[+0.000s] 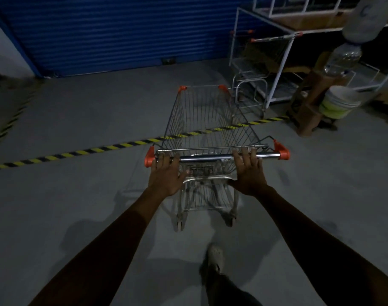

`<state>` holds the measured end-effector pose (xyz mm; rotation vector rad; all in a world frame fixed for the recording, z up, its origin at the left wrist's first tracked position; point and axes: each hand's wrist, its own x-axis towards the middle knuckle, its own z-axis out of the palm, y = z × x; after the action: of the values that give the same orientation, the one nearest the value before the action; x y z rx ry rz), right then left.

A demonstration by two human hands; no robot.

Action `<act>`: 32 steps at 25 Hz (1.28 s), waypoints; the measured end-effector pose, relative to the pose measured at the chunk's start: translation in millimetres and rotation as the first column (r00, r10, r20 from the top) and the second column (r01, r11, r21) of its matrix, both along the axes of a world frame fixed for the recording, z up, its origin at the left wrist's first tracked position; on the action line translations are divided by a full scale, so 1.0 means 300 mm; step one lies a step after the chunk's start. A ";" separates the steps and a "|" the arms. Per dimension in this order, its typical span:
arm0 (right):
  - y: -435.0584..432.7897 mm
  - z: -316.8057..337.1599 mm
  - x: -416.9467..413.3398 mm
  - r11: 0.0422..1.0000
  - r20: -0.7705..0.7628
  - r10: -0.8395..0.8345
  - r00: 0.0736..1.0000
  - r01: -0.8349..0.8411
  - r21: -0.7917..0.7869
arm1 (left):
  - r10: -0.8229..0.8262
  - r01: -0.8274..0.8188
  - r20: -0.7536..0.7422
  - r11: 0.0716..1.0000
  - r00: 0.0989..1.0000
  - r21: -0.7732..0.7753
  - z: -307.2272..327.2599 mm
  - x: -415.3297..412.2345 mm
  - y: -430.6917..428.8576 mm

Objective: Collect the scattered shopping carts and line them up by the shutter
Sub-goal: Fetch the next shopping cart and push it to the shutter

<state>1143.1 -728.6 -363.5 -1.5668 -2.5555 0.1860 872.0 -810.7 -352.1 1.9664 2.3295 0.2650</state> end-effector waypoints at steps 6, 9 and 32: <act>0.726 0.088 -0.151 0.990 0.015 0.045 0.999 -0.042 -0.136 | 0.028 -0.028 0.002 0.998 1.000 -0.052 0.025 -0.175 0.698; 1.027 0.098 -0.227 0.981 0.022 0.069 0.997 -0.064 -0.182 | 0.065 -0.063 0.020 0.996 0.998 -0.067 0.007 -0.247 0.976; 3.270 0.068 -0.738 0.964 -0.047 0.095 0.994 -0.104 -0.243 | 0.034 -0.036 -0.011 0.987 0.999 -0.158 -0.008 -0.762 3.240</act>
<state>921.7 252.2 -343.1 -1.4948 -2.6694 0.5563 643.3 161.5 -354.4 1.8574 2.3125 0.0712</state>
